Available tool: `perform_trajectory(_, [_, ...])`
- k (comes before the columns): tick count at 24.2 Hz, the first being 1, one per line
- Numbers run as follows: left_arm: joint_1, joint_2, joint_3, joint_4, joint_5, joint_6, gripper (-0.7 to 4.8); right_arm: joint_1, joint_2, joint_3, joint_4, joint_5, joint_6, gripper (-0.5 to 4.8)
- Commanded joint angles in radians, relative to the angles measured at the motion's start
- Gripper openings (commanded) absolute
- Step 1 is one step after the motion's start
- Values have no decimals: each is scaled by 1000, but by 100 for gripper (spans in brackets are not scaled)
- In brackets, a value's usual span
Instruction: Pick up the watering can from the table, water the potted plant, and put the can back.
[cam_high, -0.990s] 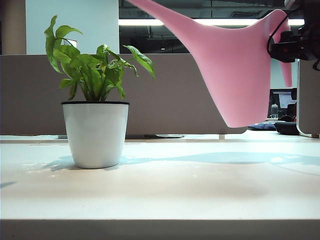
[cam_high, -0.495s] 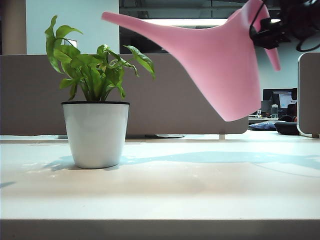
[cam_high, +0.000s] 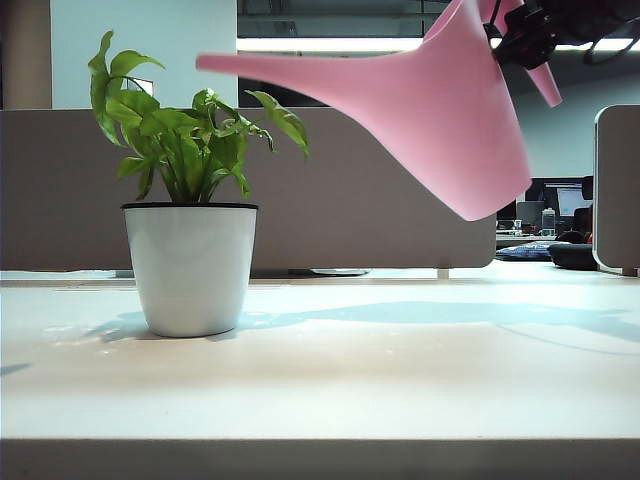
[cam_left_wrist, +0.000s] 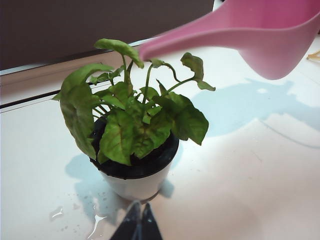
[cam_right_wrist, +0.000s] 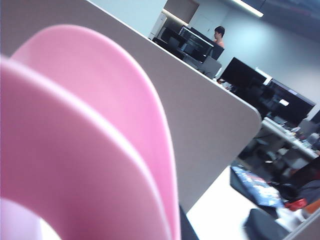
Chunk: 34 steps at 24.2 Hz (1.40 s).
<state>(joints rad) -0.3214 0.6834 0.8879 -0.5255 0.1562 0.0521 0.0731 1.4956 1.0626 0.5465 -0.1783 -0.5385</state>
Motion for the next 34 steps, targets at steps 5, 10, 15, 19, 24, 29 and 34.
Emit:
perform_trajectory(5, [1, -1, 6, 6, 5, 0, -6, 14, -29, 15, 79, 50, -150, 85])
perform_trajectory(10, [1, -1, 6, 2, 5, 0, -6, 26, -29, 15, 98, 50, -205, 85])
perform_trajectory(15, [1, -1, 6, 2, 5, 0, -6, 48, -29, 15, 151, 76, -308, 85])
perform_trajectory(19, [1, -1, 6, 1, 5, 0, -6, 66, -39, 16, 172, 106, -370, 85])
perform_trajectory(24, [1, -1, 6, -1, 5, 0, -6, 82, -41, 27, 188, 121, -412, 84])
perform_trajectory(29, [1, -2, 6, -6, 5, 0, -6, 83, -53, 27, 192, 121, -412, 84])
perform_trajectory(34, [1, -2, 6, -10, 5, 0, -6, 86, -70, 27, 192, 117, -412, 84])
